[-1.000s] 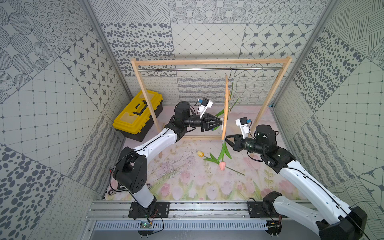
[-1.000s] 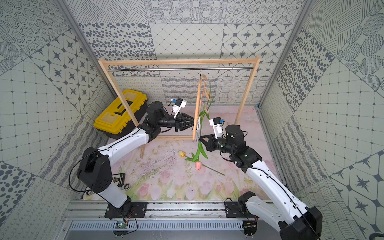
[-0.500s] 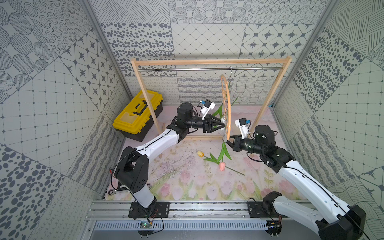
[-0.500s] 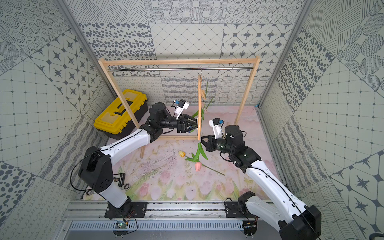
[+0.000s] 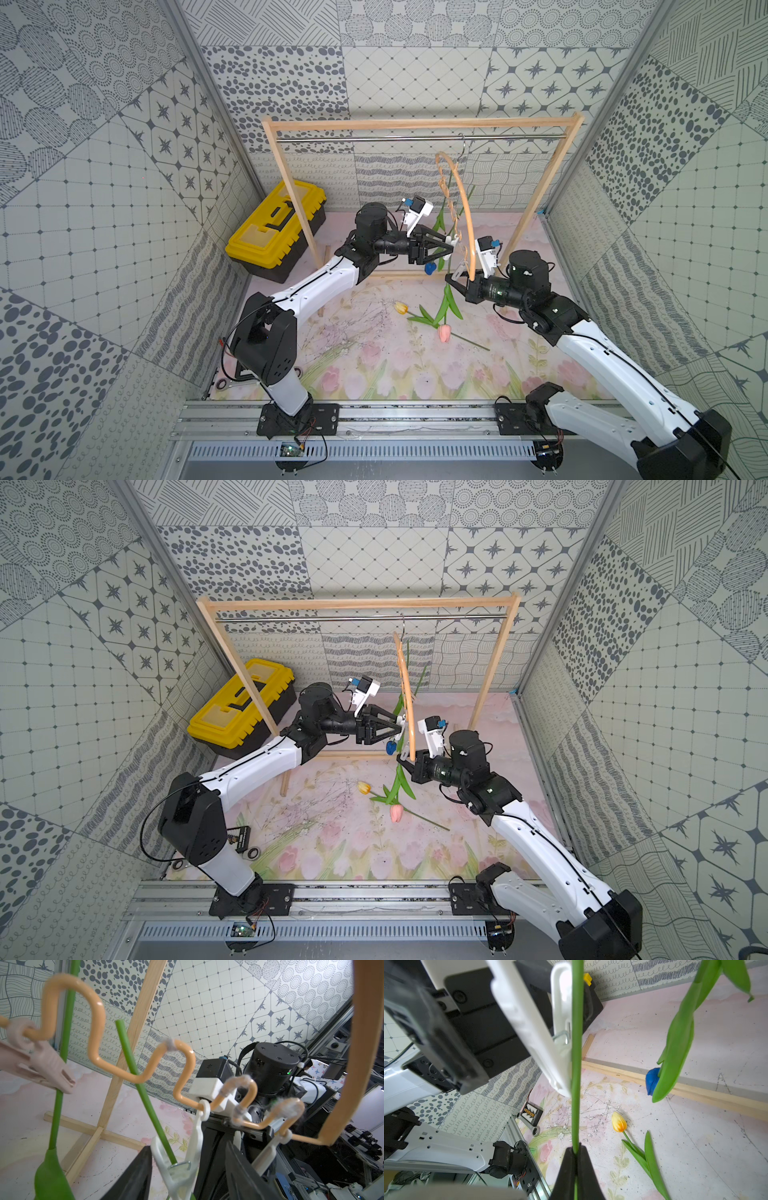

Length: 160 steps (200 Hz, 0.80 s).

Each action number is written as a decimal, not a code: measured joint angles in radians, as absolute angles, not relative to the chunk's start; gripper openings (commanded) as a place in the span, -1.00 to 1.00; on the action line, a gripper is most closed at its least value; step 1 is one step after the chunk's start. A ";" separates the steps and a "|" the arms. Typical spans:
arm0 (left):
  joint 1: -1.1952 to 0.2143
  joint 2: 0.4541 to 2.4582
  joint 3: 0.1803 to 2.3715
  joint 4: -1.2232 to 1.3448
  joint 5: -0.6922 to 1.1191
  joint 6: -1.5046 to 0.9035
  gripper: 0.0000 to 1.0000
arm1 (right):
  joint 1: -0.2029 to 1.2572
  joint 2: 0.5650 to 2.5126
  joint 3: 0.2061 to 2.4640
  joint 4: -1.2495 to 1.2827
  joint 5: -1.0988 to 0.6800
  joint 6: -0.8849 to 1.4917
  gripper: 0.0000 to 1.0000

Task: Dry the flowers on a clothes hanger
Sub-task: Open the clamp at the hanger, then clamp the flower onto the hanger.

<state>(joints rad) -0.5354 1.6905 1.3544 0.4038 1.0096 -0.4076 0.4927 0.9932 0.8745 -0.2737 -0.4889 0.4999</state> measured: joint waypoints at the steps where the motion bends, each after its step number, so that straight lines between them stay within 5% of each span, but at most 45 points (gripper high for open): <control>1: -0.536 1.691 1.354 0.403 1.010 -0.407 0.34 | 0.493 0.993 0.875 -0.274 -0.489 0.500 -1.00; 35: -0.554 1.691 1.357 0.366 0.986 -0.382 0.16 | 0.493 0.991 0.875 -0.276 -0.488 0.496 -1.00; 106: -0.571 1.687 1.369 0.315 0.906 -0.313 -0.60 | 0.493 0.985 0.874 -0.278 -0.489 0.493 -1.00; 160: -0.577 1.686 1.325 0.392 0.862 -0.353 -0.88 | 0.492 0.965 0.868 -0.286 -0.403 0.510 -1.00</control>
<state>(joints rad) -0.5766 1.6859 1.3247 0.3916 0.8616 -0.3534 0.4915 0.9646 0.8684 -0.2863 -0.4034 0.5102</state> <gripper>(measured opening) 0.269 0.085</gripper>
